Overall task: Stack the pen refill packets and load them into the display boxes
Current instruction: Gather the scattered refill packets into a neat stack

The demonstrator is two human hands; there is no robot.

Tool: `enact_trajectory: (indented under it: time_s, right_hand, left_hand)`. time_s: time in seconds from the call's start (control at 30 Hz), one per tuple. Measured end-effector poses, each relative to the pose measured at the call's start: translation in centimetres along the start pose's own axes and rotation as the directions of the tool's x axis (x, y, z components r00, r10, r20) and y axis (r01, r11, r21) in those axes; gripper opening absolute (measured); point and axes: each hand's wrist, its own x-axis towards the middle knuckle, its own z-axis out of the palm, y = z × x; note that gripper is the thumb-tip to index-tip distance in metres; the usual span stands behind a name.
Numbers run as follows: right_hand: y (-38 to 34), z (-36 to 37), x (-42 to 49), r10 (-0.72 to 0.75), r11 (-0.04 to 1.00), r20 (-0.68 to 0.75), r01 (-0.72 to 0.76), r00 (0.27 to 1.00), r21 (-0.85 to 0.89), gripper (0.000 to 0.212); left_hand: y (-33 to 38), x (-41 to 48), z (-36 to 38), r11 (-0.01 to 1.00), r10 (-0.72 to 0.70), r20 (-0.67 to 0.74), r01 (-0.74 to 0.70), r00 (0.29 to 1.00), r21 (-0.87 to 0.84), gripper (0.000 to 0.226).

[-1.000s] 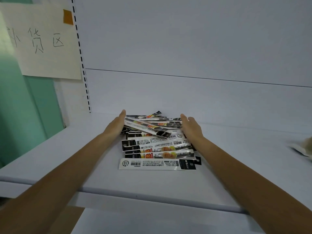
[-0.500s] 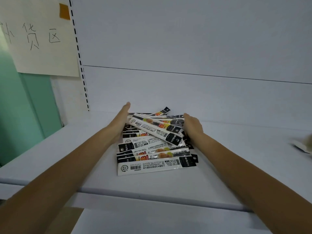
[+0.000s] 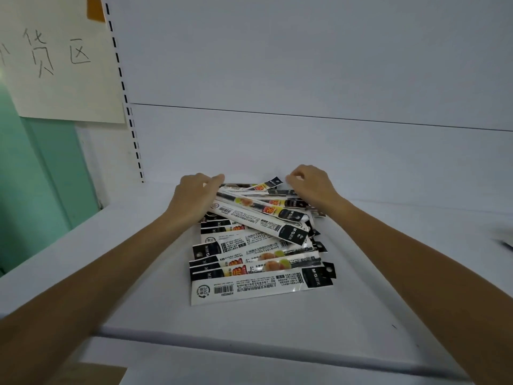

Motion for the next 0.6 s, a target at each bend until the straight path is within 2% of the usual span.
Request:
enact_trajectory:
  time_s: [0.03,0.07,0.17,0.23,0.33,0.43,0.53,0.6]
  right_hand:
    - [-0.5,0.1,0.8,-0.063,0.998,0.067,0.065,0.996,-0.025,0.026]
    - [-1.1,0.2,1.5,-0.113,0.992,0.154,0.12,0.982,-0.038,0.028]
    - [-3.0,1.4,2.9,-0.123,0.984,0.427,0.166,0.896,-0.066,0.039]
    - [-3.7,2.4,3.4,-0.105,0.954,0.528,0.235,0.843,-0.186,0.051]
    - [-4.4,3.3,3.6,-0.048,0.888,0.567,0.295,0.822,-0.353,0.064]
    - [-4.9,3.4,4.1,-0.009,0.86,0.592,0.309,0.806,-0.407,0.072]
    - [-5.7,2.4,3.5,0.019,0.902,0.66,0.271,0.751,-0.335,0.05]
    - [-5.7,1.8,3.1,0.019,0.917,0.68,0.258,0.733,-0.304,0.035]
  left_hand:
    - [-0.4,-0.6,-0.5,0.997,0.074,0.045,-0.073,0.996,-0.023,0.027]
    - [-0.9,-1.5,-0.9,0.991,0.127,0.117,-0.122,0.985,-0.047,0.033]
    - [-2.1,-4.6,-1.3,0.943,0.286,0.312,-0.324,0.906,0.077,0.098]
    - [-2.2,-6.3,-1.1,0.871,0.354,0.407,-0.455,0.842,0.185,0.118]
    - [-1.4,-7.6,-0.9,0.728,0.307,0.53,-0.553,0.791,0.404,0.12]
    - [-0.9,-7.2,-0.9,0.688,0.306,0.482,-0.541,0.821,0.484,0.117]
    - [-1.3,-6.0,-0.8,0.616,0.371,0.424,-0.561,0.826,0.553,0.109]
    - [-1.5,-5.2,-0.5,0.573,0.354,0.426,-0.553,0.833,0.605,0.105]
